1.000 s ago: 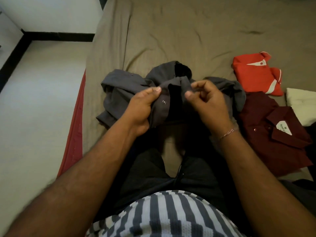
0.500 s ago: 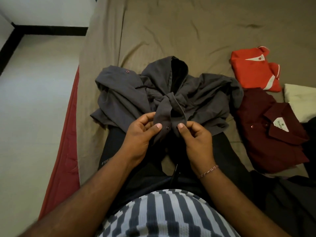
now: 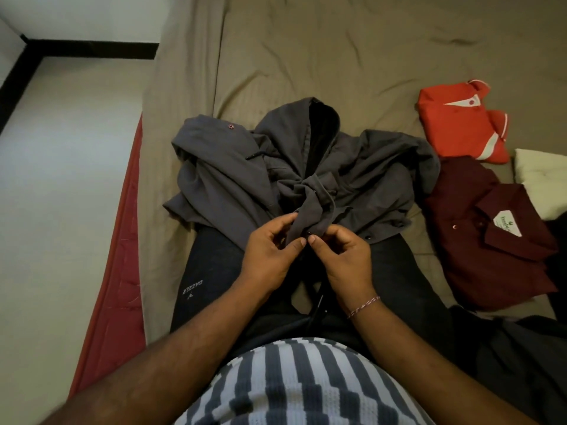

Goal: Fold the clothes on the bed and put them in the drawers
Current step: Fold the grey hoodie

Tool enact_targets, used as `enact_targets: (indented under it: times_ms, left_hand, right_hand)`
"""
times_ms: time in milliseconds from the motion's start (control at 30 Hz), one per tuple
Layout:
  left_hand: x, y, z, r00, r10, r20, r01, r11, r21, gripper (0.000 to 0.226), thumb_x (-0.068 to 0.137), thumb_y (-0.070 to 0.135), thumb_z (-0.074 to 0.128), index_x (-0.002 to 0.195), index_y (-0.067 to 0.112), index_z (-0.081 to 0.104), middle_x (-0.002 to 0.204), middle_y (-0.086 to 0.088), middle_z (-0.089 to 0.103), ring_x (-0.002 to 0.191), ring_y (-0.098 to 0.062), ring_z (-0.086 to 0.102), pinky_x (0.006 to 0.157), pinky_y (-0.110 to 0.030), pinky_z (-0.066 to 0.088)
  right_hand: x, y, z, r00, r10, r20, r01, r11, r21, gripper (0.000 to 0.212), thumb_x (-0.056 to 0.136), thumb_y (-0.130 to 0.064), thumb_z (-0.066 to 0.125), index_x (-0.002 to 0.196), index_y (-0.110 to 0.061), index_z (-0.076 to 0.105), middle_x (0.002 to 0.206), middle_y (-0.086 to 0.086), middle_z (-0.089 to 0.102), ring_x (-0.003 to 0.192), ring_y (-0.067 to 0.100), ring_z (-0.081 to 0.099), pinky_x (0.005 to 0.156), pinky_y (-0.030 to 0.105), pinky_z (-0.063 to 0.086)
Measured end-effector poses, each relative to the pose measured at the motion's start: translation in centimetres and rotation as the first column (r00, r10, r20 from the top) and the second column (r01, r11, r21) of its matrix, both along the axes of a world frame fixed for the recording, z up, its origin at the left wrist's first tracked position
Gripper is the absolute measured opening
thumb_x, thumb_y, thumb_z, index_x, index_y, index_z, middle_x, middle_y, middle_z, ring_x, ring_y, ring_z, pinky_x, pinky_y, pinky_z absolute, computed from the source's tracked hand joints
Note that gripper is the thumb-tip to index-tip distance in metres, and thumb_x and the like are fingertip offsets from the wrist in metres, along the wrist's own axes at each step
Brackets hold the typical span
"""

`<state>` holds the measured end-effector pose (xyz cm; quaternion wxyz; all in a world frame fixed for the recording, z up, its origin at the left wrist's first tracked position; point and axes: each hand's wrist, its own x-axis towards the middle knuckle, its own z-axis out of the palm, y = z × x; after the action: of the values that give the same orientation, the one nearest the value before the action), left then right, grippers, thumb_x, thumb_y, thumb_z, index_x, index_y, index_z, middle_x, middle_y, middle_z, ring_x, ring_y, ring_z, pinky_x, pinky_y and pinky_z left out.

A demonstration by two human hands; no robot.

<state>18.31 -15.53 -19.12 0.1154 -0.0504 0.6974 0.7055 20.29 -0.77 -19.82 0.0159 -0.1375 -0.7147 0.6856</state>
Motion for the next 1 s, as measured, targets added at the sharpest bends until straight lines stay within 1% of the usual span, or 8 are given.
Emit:
enact_targets:
  times_ms: [167,367,433,533,633,767,900,1000]
  left_hand:
    - [-0.3,-0.1,-0.3,0.995,0.061,0.079,-0.064,0.997,0.043,0.041,0.092,-0.006,0.071,0.129,0.01,0.068,0.109,-0.002,0.078,0.105,-0.016,0.075,0.086,-0.027,0.06]
    - [-0.3,-0.2,-0.4,0.989,0.094,0.114,-0.106,0.988,0.108,0.031,0.094,-0.002,0.07,0.122,0.011,0.069,0.104,-0.001,0.079,0.098,-0.017,0.076,0.079,-0.024,0.06]
    - [-0.4,-0.2,-0.6,0.986,0.09,0.14,-0.109,0.984,0.139,0.03,0.095,0.0,0.069,0.123,0.013,0.069,0.107,-0.003,0.079,0.103,-0.02,0.076,0.082,-0.027,0.061]
    - [-0.4,-0.4,-0.8,0.988,0.044,0.151,-0.069,0.984,0.166,0.036,0.095,0.0,0.068,0.127,0.017,0.066,0.11,-0.006,0.079,0.107,-0.022,0.075,0.084,-0.03,0.061]
    - [-0.4,-0.5,-1.0,0.991,-0.003,0.132,-0.018,0.988,0.156,0.048,0.092,-0.006,0.069,0.131,0.02,0.063,0.115,-0.001,0.077,0.11,-0.019,0.074,0.086,-0.028,0.06]
    - [-0.6,-0.3,-1.1,0.989,0.004,0.148,-0.026,0.989,0.147,0.048,0.091,-0.007,0.071,0.131,0.018,0.062,0.113,0.0,0.077,0.107,-0.018,0.075,0.085,-0.027,0.06]
    - [-0.6,-0.3,-1.1,0.989,0.048,0.139,-0.069,0.987,0.145,0.042,0.093,-0.005,0.068,0.129,0.017,0.063,0.112,-0.001,0.078,0.107,-0.018,0.075,0.084,-0.026,0.06]
    - [-0.6,-0.3,-1.2,0.987,0.081,0.137,-0.102,0.983,0.152,0.043,0.094,-0.002,0.069,0.13,0.019,0.059,0.106,-0.007,0.078,0.103,-0.022,0.076,0.083,-0.029,0.061]
  right_hand:
    - [-0.1,-0.4,-0.4,0.999,-0.032,-0.037,0.038,0.984,0.176,0.012,0.086,-0.004,0.08,0.084,-0.014,0.072,0.08,-0.005,0.074,0.074,0.008,0.07,0.07,0.021,0.056]
    - [0.1,-0.6,-0.1,0.999,0.01,-0.048,0.003,0.966,0.26,0.025,0.084,-0.006,0.083,0.076,-0.021,0.065,0.071,-0.008,0.066,0.067,0.003,0.063,0.065,0.019,0.053]
    - [0.1,-0.6,0.0,0.999,0.006,-0.036,0.003,0.971,0.239,0.024,0.084,-0.006,0.082,0.077,-0.021,0.065,0.072,-0.007,0.066,0.067,0.004,0.063,0.065,0.019,0.053]
    - [0.0,-0.3,-0.1,1.0,-0.021,-0.006,0.022,0.979,0.202,0.016,0.084,-0.004,0.082,0.083,-0.012,0.068,0.072,-0.004,0.068,0.066,0.002,0.063,0.064,0.017,0.054]
    - [0.0,-0.3,0.1,1.0,-0.014,0.021,0.009,0.981,0.193,0.012,0.085,-0.005,0.082,0.09,-0.005,0.071,0.078,0.005,0.071,0.069,0.009,0.065,0.065,0.024,0.058]
    - [-0.2,-0.3,0.2,0.999,-0.006,0.046,0.0,0.99,0.138,0.011,0.086,-0.001,0.079,0.092,0.004,0.071,0.083,0.018,0.071,0.074,0.018,0.066,0.071,0.033,0.059]
    - [-0.3,-0.3,0.4,0.998,-0.004,0.068,0.002,1.0,0.026,0.009,0.088,0.002,0.076,0.096,0.005,0.073,0.09,0.019,0.075,0.079,0.014,0.071,0.073,0.023,0.059]
    - [-0.3,-0.4,0.4,0.997,0.0,0.072,0.0,1.0,-0.003,0.009,0.089,0.003,0.075,0.097,0.005,0.073,0.09,0.017,0.075,0.08,0.012,0.073,0.073,0.02,0.058]
